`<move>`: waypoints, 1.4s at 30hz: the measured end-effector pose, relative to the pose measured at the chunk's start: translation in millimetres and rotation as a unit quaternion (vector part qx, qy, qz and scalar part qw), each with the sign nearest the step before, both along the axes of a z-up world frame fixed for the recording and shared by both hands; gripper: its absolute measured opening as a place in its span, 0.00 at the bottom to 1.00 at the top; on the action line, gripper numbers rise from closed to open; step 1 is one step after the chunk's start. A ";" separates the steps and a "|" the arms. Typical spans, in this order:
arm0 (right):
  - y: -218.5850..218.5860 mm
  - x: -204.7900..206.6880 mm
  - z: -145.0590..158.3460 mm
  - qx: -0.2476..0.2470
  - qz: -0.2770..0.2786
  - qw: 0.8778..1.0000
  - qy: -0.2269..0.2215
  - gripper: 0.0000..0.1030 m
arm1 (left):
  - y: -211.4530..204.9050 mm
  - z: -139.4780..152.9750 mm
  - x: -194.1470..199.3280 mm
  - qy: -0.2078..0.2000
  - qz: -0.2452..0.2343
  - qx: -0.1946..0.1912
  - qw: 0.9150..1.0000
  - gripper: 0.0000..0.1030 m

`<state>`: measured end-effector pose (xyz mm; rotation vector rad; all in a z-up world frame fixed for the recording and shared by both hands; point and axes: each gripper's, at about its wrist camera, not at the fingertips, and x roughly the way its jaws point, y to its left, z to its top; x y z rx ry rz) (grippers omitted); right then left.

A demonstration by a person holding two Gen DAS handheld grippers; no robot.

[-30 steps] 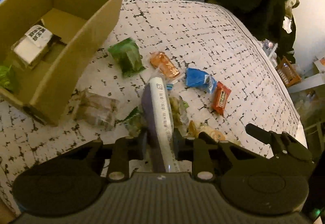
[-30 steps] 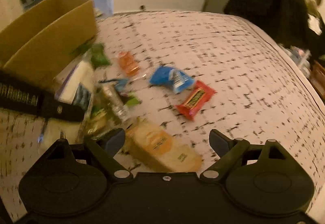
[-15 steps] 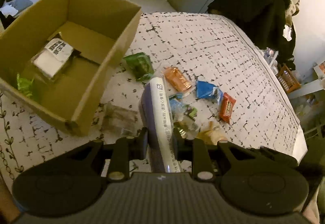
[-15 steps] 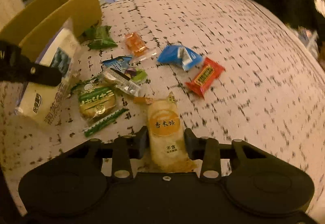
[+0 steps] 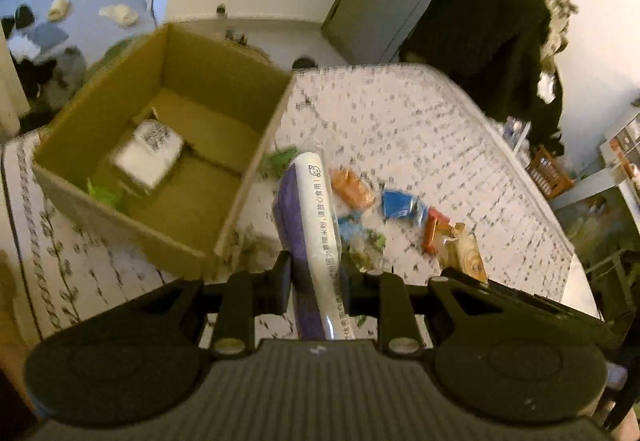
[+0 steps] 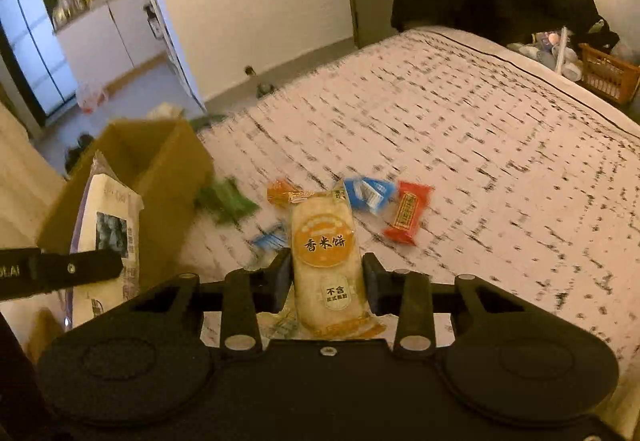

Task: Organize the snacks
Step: 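Lower both held snacks into the cardboard box and open both grippers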

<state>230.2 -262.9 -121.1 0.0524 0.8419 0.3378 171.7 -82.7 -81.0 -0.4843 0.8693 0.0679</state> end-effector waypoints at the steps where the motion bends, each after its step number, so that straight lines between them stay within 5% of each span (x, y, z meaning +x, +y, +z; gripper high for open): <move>1: 5.2 -2.4 4.2 -0.001 0.003 1.000 -0.007 0.35 | 2.7 5.2 -1.9 -0.009 -0.001 0.002 1.000 0.22; 18: 74.5 -28.0 37.2 0.060 0.005 0.995 -0.083 0.35 | 74.3 44.4 -34.6 -0.091 0.027 0.038 0.995 0.22; 31: 131.6 -26.4 34.2 0.108 0.062 0.989 -0.084 0.35 | 118.8 47.9 -29.3 -0.090 0.063 0.032 0.993 0.22; 42: 153.9 -12.6 12.2 0.159 0.049 0.985 -0.048 0.42 | 136.1 37.8 -21.7 -0.072 0.081 0.041 0.993 0.22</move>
